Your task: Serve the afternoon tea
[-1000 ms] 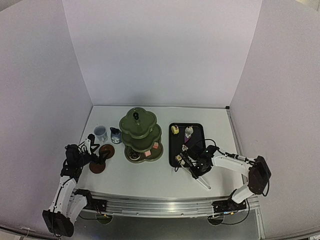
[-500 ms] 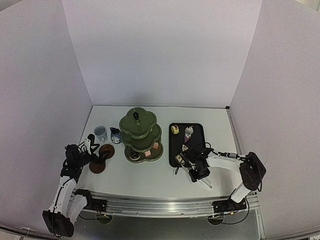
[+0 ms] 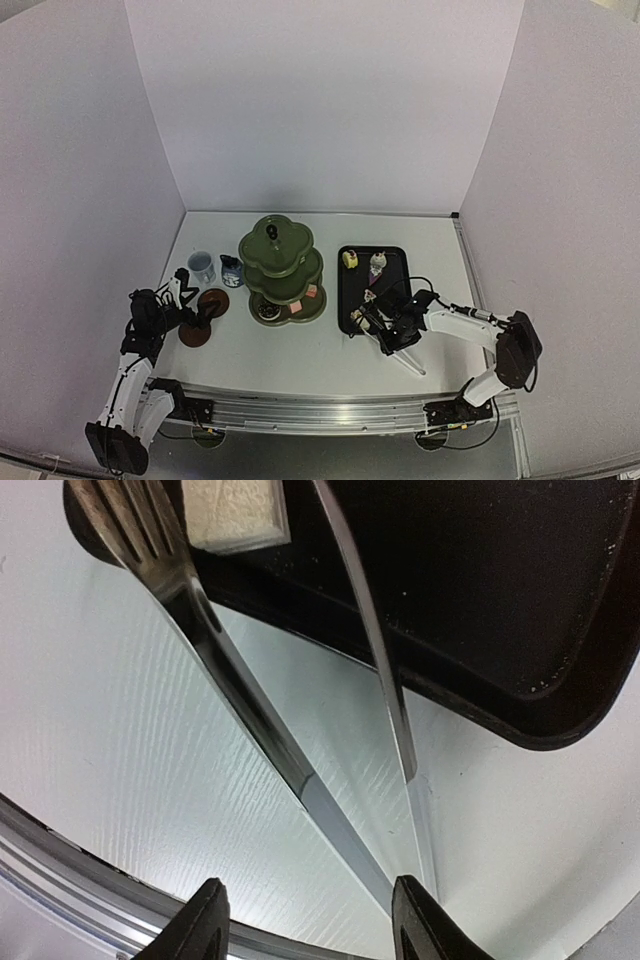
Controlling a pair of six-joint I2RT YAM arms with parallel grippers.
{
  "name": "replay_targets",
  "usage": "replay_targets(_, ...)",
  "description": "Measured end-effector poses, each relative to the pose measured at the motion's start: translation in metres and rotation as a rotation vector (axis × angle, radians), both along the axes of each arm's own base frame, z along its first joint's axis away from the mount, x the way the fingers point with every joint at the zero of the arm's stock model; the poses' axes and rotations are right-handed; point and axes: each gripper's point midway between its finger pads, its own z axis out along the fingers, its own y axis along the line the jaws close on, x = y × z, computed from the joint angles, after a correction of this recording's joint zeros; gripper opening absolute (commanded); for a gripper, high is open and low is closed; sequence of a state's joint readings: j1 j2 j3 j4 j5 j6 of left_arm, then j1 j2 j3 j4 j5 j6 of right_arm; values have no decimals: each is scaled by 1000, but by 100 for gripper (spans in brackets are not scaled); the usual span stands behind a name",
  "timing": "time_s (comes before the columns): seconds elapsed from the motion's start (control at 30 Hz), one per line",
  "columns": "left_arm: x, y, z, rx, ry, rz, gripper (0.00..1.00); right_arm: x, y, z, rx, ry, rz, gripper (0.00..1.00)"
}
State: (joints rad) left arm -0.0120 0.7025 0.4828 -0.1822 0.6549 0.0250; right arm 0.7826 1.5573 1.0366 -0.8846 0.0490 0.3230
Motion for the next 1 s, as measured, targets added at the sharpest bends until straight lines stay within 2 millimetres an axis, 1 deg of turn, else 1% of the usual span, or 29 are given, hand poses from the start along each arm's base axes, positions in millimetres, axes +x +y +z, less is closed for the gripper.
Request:
replay_targets(0.07,0,0,0,0,0,0,99,1,-1,5,11,-12,-5,54)
replay_targets(0.1,0,0,0,0,0,0,100,2,-2,4,7,-8,-8,54)
replay_targets(0.33,0,0,0,0,0,-1,99,3,-17,-26,-88,74,-44,54)
replay_targets(0.57,-1,-1,0,-2,-1,-5,100,9,-25,-28,-103,76,-65,53)
replay_targets(0.63,-1,-1,0,-2,-1,-6,99,8,-26,-30,-104,86,-61,50)
replay_targets(0.83,-1,-1,0,-2,-1,-6,99,0,-22,-39,-93,149,-31,37)
replay_targets(1.0,-1,-1,0,-2,-1,-6,99,-5,-14,-41,-70,196,-14,33)
